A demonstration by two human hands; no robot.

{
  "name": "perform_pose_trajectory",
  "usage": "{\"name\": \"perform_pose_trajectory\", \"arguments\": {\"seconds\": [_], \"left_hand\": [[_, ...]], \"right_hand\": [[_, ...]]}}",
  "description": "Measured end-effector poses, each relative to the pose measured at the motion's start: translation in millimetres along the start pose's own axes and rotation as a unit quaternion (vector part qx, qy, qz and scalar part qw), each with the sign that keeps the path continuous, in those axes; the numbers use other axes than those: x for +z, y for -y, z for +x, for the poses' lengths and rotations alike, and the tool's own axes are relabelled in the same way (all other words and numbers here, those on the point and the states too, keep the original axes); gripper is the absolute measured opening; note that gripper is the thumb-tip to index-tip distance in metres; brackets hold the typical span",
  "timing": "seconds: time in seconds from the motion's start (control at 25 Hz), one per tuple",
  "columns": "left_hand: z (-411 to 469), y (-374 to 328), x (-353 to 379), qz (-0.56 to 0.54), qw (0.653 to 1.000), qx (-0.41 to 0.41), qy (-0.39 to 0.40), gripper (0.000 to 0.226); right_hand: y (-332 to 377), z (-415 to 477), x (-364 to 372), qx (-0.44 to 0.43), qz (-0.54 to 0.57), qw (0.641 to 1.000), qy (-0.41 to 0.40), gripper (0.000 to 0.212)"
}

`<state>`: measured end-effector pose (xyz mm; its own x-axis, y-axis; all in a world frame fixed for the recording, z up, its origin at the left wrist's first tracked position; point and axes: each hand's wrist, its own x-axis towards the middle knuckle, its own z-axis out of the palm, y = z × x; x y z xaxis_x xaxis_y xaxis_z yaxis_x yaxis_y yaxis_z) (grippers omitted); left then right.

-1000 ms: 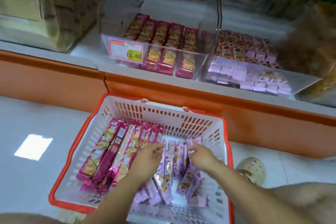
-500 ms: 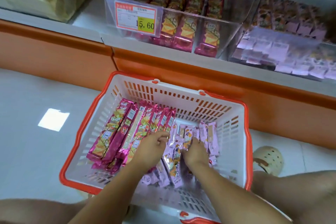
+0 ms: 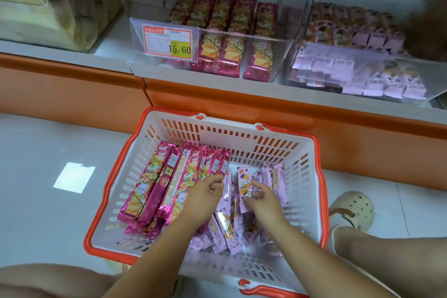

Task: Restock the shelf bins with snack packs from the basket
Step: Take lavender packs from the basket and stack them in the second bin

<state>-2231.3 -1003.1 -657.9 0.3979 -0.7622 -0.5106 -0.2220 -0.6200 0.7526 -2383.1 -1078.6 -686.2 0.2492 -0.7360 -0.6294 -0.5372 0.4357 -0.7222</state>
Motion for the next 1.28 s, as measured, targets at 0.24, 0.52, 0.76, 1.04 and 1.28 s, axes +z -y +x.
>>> {"name": "perform_pose_trajectory", "arguments": {"seconds": [0.24,0.52,0.76,1.04,1.28], "left_hand": [[4,-46,-5,-0.246,0.966,-0.059,0.050,0.039],[-13,-74,2,-0.259,0.964,-0.023,0.055,0.015],[-32,-99,-3,-0.260,0.965,0.027,0.034,0.011],[-54,-221,-38,-0.134,0.923,0.346,-0.097,0.025],[-18,-308,-71,0.120,0.873,0.394,-0.261,0.055]], "right_hand": [[24,-56,-42,-0.073,0.094,0.991,0.054,0.042],[19,-85,-59,-0.097,0.102,0.988,0.066,0.044],[34,-90,-64,-0.126,0.101,0.985,0.051,0.039],[154,-123,-133,-0.352,0.091,0.931,-0.037,0.039],[267,-103,-238,-0.409,-0.028,0.879,-0.245,0.036]]}}
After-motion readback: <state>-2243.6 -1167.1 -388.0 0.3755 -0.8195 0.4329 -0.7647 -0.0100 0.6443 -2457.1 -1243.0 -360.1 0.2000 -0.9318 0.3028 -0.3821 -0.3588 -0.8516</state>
